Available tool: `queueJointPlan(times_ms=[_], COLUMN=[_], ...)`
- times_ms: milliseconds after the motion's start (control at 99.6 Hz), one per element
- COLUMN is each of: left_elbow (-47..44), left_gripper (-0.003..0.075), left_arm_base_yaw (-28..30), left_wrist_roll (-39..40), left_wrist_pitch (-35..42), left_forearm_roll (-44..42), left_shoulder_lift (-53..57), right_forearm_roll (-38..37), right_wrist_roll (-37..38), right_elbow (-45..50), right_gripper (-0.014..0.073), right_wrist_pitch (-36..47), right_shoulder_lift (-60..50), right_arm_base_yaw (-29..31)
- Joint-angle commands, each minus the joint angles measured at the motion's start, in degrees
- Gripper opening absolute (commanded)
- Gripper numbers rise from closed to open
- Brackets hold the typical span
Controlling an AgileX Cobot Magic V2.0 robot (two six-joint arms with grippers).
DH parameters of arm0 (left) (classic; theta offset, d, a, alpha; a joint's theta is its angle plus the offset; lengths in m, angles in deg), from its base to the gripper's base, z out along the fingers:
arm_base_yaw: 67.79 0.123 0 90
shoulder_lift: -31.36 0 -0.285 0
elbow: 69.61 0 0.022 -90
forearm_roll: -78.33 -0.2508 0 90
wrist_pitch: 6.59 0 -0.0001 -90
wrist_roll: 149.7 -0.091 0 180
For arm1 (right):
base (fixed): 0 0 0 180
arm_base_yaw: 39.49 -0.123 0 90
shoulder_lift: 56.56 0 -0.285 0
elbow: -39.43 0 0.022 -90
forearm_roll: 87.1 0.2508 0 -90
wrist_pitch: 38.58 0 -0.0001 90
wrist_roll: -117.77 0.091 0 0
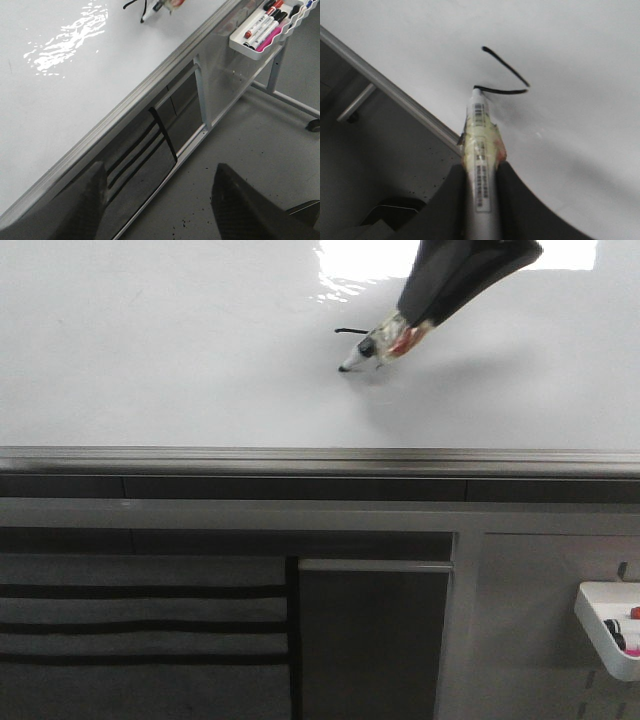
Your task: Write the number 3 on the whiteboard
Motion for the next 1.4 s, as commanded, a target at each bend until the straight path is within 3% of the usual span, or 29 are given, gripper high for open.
queueJointPlan(times_ms=[0, 261, 432, 573, 703, 884, 1145, 1386], left_elbow=[1.5, 1.5, 1.5, 1.5, 1.5, 1.5, 1.5, 1.5], left_gripper=[0.0422, 0.0422, 0.0422, 0.0422, 0.0422, 0.0422, 0.0422, 0.0422], left_arm_base_yaw=[-0.2, -0.2, -0.2, -0.2, -0.2, -0.2, -0.2, -0.2], left_wrist_roll=[0.7, 0.7, 0.7, 0.7, 0.7, 0.7, 0.7, 0.7], left_wrist_pitch=[3.9, 3.9, 3.9, 3.9, 3.9, 3.9, 6.4, 6.9], left_forearm_roll=[-0.3, -0.3, -0.3, -0.3, -0.3, -0.3, -0.3, 0.5], left_shoulder_lift=[0.1, 0.1, 0.1, 0.1, 0.1, 0.1, 0.1, 0.1], right_forearm_roll=[-1.4, -3.6, -1.2, -1.2, 0.0, 0.2, 0.2, 0.2], right_wrist_roll=[0.0, 1.8, 1.8, 1.8, 0.7, -7.0, -12.1, -14.3], right_elbow=[-2.2, 1.3, 5.4, 1.1, -4.5, -1.2, 6.8, 8.1], right_gripper=[0.0035, 0.0035, 0.0035, 0.0035, 0.0035, 0.0035, 0.0035, 0.0035], right_wrist_pitch=[6.5, -1.3, 8.3, 13.5, 4.4, -3.5, -4.4, -4.8], right_shoulder_lift=[0.0, -4.5, -3.0, 0.2, -1.1, -10.6, -22.1, -23.5], right_arm_base_yaw=[0.3, 3.0, -0.7, -3.1, -4.4, -7.6, -9.0, -9.0])
